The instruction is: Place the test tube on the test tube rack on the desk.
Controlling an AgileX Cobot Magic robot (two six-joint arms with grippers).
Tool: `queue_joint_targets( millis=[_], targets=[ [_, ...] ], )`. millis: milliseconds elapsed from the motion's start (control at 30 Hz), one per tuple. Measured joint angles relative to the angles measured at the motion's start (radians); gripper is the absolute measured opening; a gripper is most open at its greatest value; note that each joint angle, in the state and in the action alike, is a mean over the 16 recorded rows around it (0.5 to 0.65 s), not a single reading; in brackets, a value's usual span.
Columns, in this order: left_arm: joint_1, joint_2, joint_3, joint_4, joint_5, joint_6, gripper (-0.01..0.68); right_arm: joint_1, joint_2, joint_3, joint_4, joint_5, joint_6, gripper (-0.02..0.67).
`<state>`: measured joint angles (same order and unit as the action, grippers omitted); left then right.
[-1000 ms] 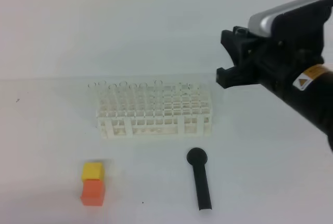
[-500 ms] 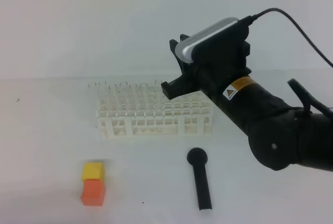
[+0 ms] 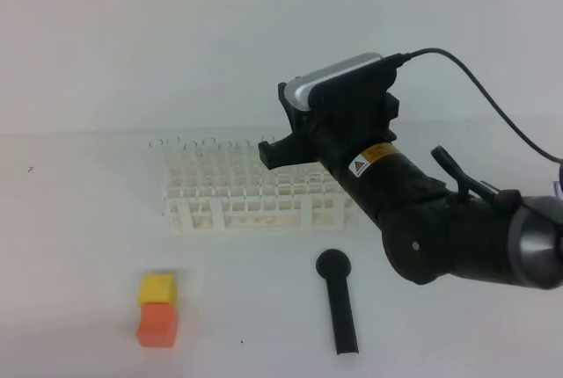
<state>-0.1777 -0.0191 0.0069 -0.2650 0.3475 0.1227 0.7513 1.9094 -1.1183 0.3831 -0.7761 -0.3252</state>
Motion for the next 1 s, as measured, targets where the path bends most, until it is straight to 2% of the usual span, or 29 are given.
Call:
queue_joint_targets(
  millis=[633,1000],
  targets=[
    [0.000,0.001,-0.001,0.000,-0.003,0.000,-0.001,0.000,0.079,-0.009,0.018,-0.045,0.124,0.119],
    [0.000,0.002,-0.004,0.000,-0.003,0.000,-0.001,0.000,0.107,-0.012,-0.017,-0.043,0.099,0.119]
  ],
)
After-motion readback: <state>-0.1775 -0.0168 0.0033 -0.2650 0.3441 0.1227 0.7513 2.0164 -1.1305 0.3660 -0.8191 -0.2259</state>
